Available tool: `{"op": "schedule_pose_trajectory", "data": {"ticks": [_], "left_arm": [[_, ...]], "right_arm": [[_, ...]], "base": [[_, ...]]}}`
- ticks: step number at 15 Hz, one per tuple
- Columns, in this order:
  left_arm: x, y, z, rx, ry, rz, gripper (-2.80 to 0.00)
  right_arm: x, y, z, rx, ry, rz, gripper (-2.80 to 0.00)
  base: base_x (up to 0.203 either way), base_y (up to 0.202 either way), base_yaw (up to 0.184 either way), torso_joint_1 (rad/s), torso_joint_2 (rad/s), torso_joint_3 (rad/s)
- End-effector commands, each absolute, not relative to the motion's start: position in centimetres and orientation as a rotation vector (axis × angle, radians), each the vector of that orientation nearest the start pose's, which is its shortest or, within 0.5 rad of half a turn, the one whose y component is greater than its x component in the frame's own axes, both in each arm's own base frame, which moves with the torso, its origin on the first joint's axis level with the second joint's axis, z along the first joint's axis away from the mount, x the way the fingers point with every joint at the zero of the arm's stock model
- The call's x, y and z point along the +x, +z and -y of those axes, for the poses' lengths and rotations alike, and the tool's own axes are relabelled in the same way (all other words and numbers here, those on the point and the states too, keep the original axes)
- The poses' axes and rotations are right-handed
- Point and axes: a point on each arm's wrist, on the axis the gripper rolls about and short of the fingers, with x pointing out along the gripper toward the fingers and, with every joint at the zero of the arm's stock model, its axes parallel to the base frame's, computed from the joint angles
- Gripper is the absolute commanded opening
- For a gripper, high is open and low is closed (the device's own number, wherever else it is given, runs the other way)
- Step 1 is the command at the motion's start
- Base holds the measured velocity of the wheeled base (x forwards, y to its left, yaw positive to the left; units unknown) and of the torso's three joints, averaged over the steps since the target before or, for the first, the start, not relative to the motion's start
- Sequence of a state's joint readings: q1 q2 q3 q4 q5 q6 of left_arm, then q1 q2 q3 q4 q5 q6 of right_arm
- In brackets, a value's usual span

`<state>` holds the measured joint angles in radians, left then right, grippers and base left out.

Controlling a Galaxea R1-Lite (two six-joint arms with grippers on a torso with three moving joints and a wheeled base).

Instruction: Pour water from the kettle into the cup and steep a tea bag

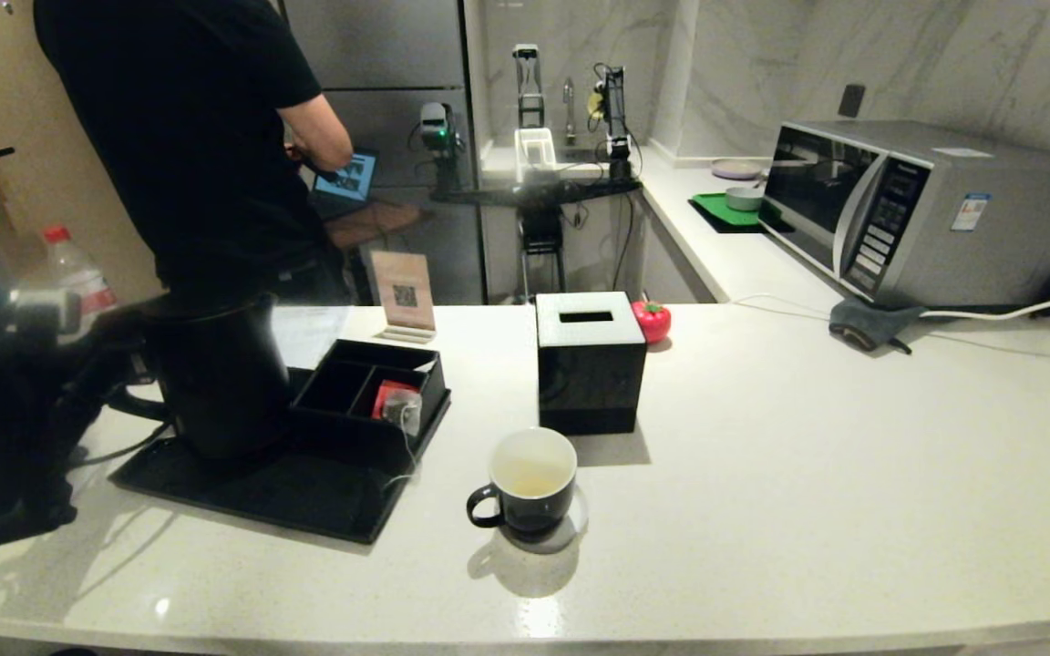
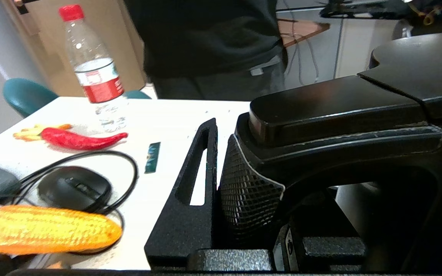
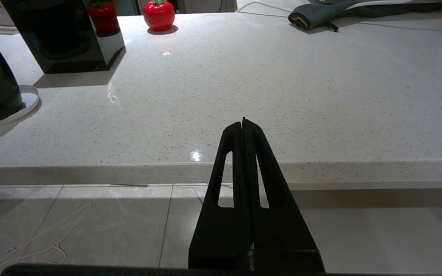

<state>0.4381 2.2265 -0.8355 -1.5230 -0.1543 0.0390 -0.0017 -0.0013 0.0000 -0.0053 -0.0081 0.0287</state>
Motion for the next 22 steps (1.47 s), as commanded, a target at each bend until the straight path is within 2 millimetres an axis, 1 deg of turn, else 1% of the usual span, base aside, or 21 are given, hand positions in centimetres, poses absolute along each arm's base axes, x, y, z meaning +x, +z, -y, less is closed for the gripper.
{"op": "schedule_pose_trajectory", "data": {"ticks": [1,6,10,14,19,22], "left_arm": [[35.5,9.5,-16.2,0.092,0.283,0.161,-2.80],[35.4,9.6,-16.1,0.105,0.280,0.161,-2.80],[35.6,9.4,-15.9,0.102,0.276,0.154,-2.80],[36.1,9.3,-15.9,0.103,0.271,0.164,-2.80],[37.0,8.7,-16.1,0.104,0.268,0.171,-2.80],[37.2,8.5,-16.2,0.102,0.268,0.168,-2.80]], "right_arm": [[-2.3,7.6,0.0,0.029,-0.009,0.006,-2.80],[-2.3,7.6,0.0,0.029,-0.011,0.008,-2.80],[-2.3,7.6,0.0,0.029,-0.009,0.006,-2.80],[-2.3,7.6,0.0,0.029,-0.009,0.006,-2.80],[-2.3,7.6,0.0,0.029,-0.009,0.006,-2.80],[-2.3,7.6,0.0,0.029,-0.009,0.006,-2.80]], "base": [[0.000,0.000,0.000,0.000,0.00,0.000],[0.000,0.000,0.000,0.000,0.00,0.000],[0.000,0.000,0.000,0.000,0.00,0.000],[0.000,0.000,0.000,0.000,0.00,0.000],[0.000,0.000,0.000,0.000,0.00,0.000],[0.000,0.000,0.000,0.000,0.00,0.000]]}}
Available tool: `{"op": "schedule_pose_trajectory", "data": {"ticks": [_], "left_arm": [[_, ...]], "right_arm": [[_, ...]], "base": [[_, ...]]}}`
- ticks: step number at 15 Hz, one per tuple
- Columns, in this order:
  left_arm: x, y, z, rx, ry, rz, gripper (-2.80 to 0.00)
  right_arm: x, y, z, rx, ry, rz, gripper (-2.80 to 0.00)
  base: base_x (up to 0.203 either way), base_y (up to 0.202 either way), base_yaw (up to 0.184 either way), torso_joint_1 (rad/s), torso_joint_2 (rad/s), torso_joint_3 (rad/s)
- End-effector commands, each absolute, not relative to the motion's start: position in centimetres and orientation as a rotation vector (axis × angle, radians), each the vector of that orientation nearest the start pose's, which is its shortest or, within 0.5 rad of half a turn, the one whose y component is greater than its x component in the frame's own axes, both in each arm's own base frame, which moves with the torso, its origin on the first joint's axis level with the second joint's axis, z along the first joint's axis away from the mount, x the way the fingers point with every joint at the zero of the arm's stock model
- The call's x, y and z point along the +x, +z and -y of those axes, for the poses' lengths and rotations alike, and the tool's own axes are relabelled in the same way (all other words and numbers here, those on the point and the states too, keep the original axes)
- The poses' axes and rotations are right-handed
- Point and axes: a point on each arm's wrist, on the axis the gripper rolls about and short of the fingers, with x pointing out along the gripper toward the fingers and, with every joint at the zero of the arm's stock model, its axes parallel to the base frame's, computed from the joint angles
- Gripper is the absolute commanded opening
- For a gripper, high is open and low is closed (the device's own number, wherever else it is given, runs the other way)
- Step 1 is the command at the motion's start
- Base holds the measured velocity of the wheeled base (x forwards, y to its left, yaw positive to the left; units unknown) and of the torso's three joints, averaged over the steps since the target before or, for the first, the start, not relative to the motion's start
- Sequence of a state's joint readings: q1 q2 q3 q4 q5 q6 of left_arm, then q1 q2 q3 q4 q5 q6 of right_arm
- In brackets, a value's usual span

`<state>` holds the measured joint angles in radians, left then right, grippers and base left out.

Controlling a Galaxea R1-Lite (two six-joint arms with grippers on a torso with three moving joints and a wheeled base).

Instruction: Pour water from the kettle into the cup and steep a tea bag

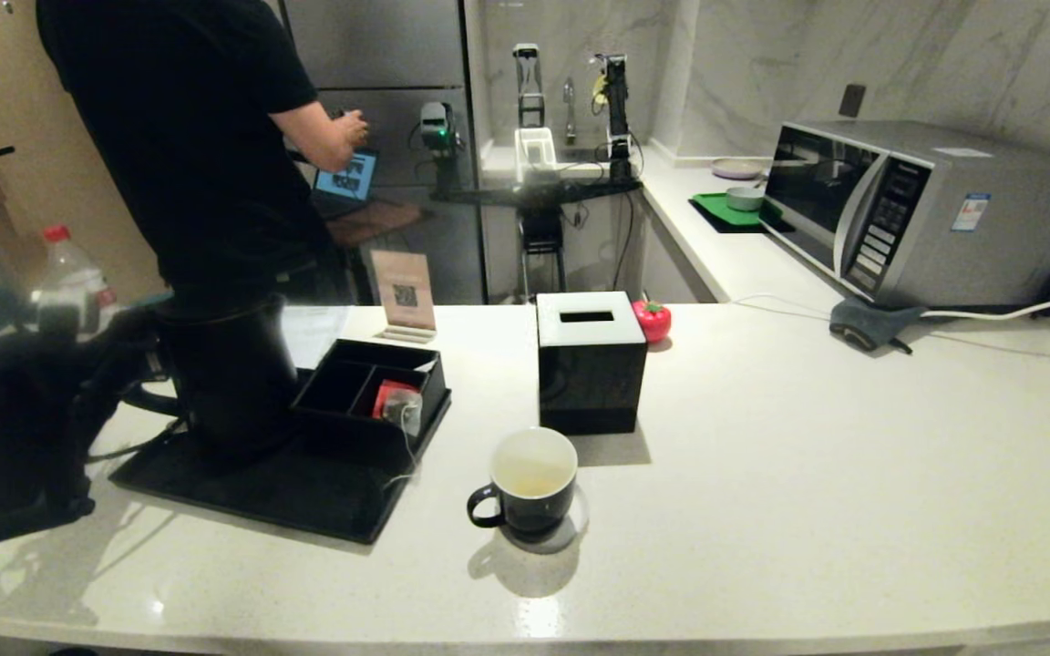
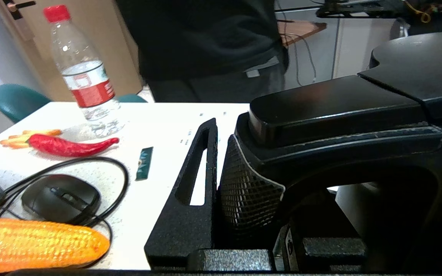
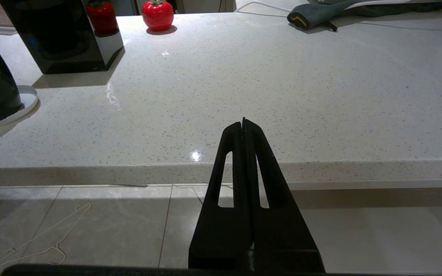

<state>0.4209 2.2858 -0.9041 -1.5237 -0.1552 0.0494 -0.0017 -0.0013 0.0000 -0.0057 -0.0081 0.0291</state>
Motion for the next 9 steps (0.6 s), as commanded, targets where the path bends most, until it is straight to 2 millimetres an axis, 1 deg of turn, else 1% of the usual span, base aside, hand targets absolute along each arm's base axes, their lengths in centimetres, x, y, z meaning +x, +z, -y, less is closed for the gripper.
{"op": "schedule_pose_trajectory", "data": {"ticks": [1,5,9], "left_arm": [[37.26,8.40,-16.20,0.102,0.266,0.168,-2.80],[37.94,8.48,-16.23,0.105,0.261,0.187,-2.80],[37.97,8.38,-16.24,0.103,0.261,0.185,-2.80]], "right_arm": [[-2.28,7.61,0.01,0.029,-0.009,0.006,-2.80],[-2.28,7.61,0.01,0.029,-0.009,0.006,-2.80],[-2.28,7.61,0.01,0.029,-0.009,0.006,-2.80]], "base": [[0.000,0.000,0.000,0.000,0.00,0.000],[0.000,0.000,0.000,0.000,0.00,0.000],[0.000,0.000,0.000,0.000,0.00,0.000]]}}
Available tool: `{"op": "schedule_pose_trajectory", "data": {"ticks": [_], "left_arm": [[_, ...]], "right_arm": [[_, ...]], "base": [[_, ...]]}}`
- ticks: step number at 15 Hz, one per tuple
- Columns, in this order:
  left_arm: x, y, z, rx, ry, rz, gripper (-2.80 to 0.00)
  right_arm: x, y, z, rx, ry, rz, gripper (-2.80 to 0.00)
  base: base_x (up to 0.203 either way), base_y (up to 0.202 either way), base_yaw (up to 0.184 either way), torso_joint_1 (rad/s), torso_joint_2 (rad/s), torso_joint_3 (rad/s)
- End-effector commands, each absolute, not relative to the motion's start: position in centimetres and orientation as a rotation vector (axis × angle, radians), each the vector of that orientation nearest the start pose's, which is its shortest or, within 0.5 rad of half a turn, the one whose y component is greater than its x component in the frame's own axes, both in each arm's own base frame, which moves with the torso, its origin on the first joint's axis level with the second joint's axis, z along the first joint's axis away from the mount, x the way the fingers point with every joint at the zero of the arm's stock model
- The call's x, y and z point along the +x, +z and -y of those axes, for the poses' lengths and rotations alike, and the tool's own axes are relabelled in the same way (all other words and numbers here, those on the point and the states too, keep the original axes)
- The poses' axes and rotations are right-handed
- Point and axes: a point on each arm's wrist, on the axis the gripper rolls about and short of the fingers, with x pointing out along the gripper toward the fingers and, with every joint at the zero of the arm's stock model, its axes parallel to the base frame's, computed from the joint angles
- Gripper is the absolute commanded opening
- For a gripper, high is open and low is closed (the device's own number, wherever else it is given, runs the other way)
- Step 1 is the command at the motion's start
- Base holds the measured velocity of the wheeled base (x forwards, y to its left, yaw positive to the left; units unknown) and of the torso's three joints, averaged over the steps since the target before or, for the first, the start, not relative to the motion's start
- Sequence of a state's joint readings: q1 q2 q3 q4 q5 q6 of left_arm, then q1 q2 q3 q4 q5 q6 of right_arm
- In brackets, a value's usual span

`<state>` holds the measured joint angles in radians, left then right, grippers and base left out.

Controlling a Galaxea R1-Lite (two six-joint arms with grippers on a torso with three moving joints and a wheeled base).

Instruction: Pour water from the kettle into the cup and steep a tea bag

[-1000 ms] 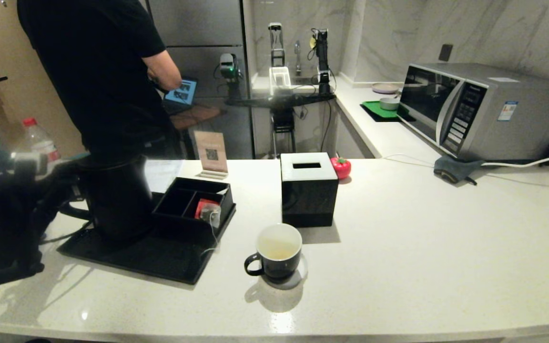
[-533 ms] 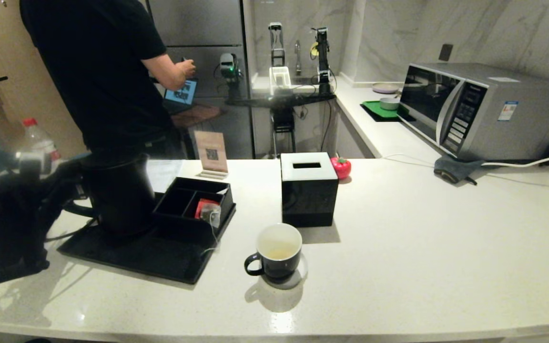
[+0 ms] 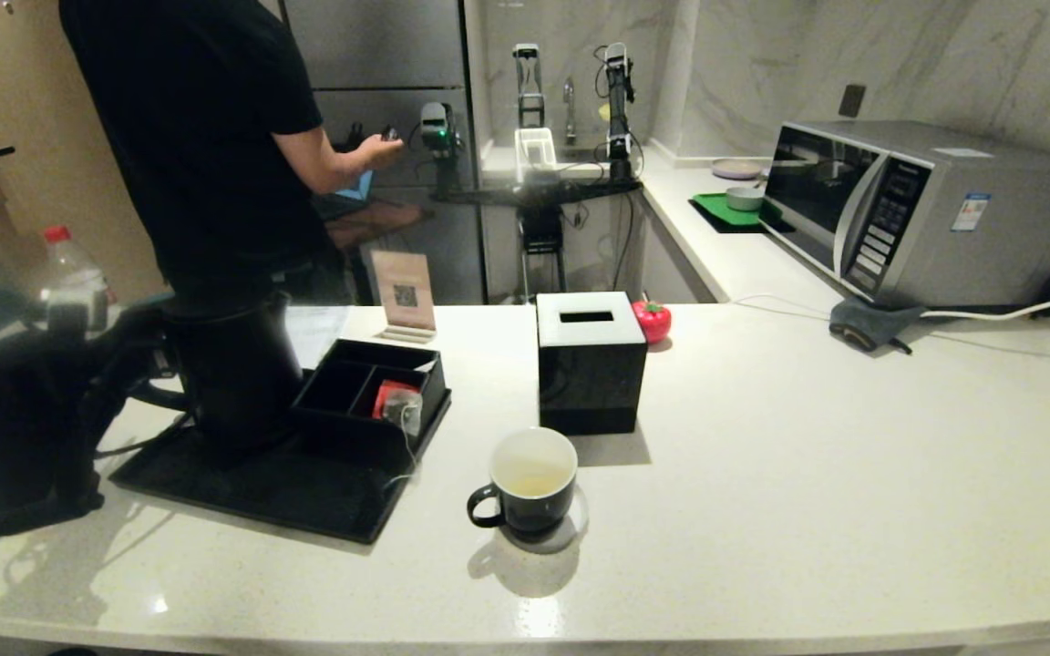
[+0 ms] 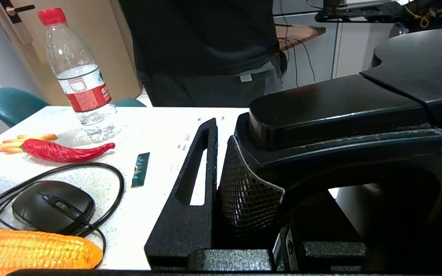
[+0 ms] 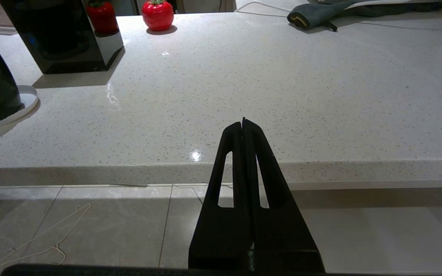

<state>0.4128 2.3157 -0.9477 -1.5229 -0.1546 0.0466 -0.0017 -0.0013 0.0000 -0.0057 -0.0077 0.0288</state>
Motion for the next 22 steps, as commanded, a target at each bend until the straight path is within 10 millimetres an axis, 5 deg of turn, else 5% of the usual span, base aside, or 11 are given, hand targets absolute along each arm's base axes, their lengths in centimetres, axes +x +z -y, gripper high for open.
{"op": "schedule_pose_trajectory", "data": {"ticks": [1,6,7,22], "left_arm": [[38.0,8.4,-16.2,0.103,0.259,0.187,-2.80],[38.0,8.2,-16.0,0.100,0.255,0.178,-2.80],[38.0,8.2,-16.0,0.100,0.255,0.178,0.00],[36.5,7.9,-15.8,0.088,0.263,0.131,0.00]], "right_arm": [[-2.3,7.6,0.0,0.029,-0.009,0.006,-2.80],[-2.3,7.6,0.0,0.029,-0.009,0.006,-2.80],[-2.3,7.6,0.0,0.029,-0.009,0.006,-2.80],[-2.3,7.6,0.0,0.029,-0.009,0.006,-2.80]], "base": [[0.000,0.000,0.000,0.000,0.00,0.000],[0.000,0.000,0.000,0.000,0.00,0.000],[0.000,0.000,0.000,0.000,0.00,0.000],[0.000,0.000,0.000,0.000,0.00,0.000]]}}
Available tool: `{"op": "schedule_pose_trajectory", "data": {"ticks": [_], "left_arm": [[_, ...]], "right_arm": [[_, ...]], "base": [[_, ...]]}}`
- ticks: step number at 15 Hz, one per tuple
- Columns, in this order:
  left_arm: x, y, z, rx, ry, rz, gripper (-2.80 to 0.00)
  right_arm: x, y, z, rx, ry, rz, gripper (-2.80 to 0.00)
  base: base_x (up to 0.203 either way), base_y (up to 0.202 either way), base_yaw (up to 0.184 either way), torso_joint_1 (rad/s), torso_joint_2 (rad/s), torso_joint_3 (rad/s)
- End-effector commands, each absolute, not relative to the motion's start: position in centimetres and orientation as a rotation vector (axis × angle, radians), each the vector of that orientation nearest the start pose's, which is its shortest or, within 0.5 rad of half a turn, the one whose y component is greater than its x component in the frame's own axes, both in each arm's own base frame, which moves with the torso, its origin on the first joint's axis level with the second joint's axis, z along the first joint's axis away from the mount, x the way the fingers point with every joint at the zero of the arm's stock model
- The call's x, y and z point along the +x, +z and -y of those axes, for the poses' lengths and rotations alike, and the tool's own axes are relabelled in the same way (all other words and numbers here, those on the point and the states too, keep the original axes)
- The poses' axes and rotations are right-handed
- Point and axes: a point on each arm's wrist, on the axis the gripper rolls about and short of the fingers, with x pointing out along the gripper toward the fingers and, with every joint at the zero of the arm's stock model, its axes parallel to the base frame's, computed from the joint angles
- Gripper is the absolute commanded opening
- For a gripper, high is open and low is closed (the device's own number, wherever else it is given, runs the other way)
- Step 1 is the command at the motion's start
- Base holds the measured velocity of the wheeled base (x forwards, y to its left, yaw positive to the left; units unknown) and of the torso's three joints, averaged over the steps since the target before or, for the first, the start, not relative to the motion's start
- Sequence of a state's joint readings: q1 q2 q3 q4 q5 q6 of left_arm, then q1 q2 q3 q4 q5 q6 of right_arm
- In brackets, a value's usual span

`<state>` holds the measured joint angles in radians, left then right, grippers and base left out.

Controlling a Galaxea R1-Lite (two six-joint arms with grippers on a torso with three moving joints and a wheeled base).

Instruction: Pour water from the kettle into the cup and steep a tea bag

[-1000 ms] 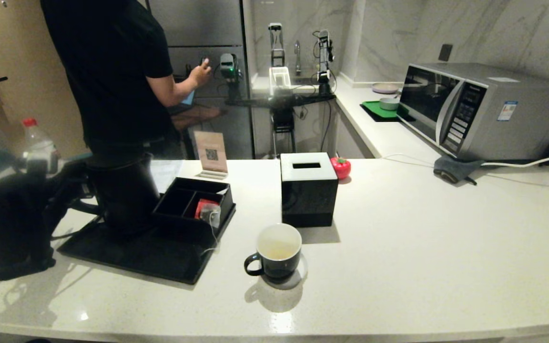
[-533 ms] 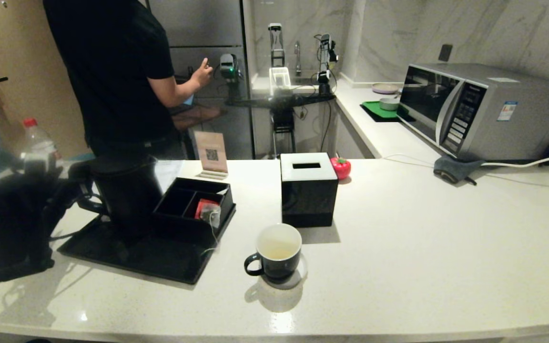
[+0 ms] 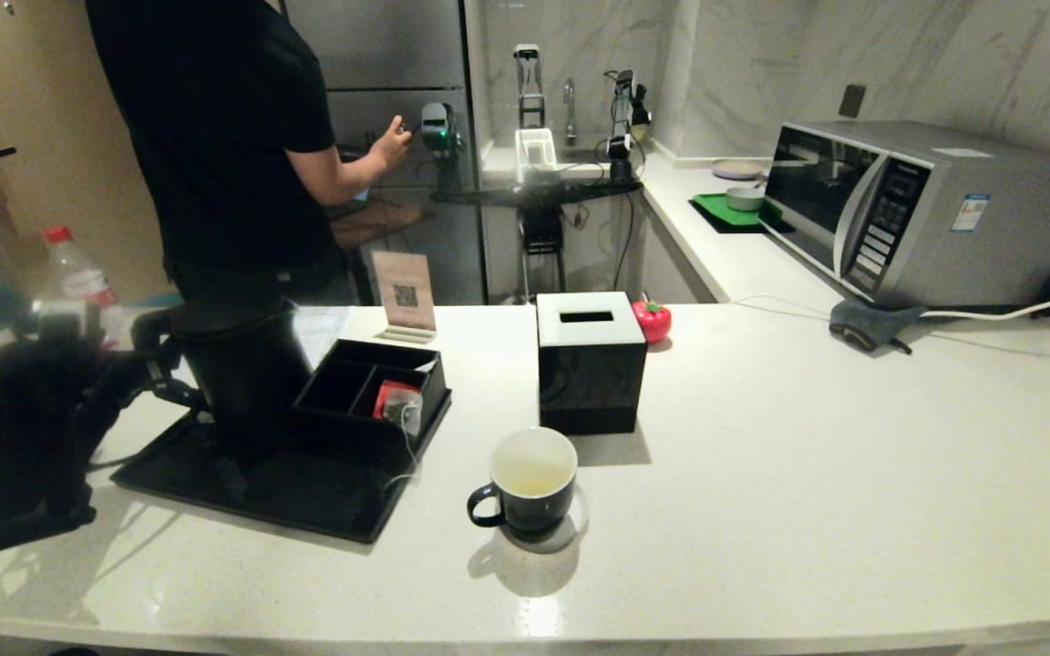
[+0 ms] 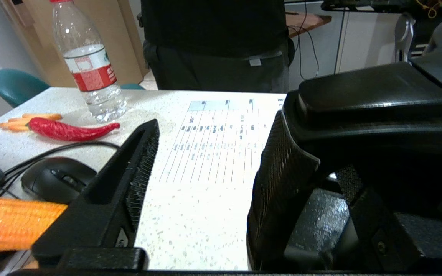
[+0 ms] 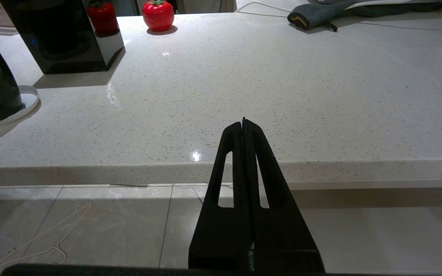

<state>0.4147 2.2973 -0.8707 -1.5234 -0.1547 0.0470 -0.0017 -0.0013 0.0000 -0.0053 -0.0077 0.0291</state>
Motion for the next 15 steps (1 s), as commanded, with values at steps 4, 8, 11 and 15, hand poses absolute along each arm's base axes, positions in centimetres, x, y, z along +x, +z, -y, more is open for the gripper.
{"op": "schedule_pose_trajectory", "data": {"ticks": [4,8,11,15], "left_arm": [[34.9,8.2,-15.6,0.079,0.275,0.103,0.00],[32.8,8.6,-15.4,0.069,0.293,0.069,0.00],[31.2,9.0,-15.3,0.063,0.309,0.047,0.00],[28.3,9.7,-14.6,0.053,0.329,0.015,0.00]], "right_arm": [[-2.3,7.6,0.0,0.029,-0.009,0.006,-2.80],[-2.3,7.6,0.0,0.028,-0.009,0.007,-2.80],[-2.3,7.6,0.0,0.029,-0.011,0.006,-2.80],[-2.3,7.6,0.0,0.029,-0.009,0.006,-2.80]], "base": [[0.000,0.000,0.000,0.000,0.00,0.000],[0.000,0.000,0.000,0.000,0.00,0.000],[0.000,0.000,0.000,0.000,0.00,0.000],[0.000,0.000,0.000,0.000,0.00,0.000]]}}
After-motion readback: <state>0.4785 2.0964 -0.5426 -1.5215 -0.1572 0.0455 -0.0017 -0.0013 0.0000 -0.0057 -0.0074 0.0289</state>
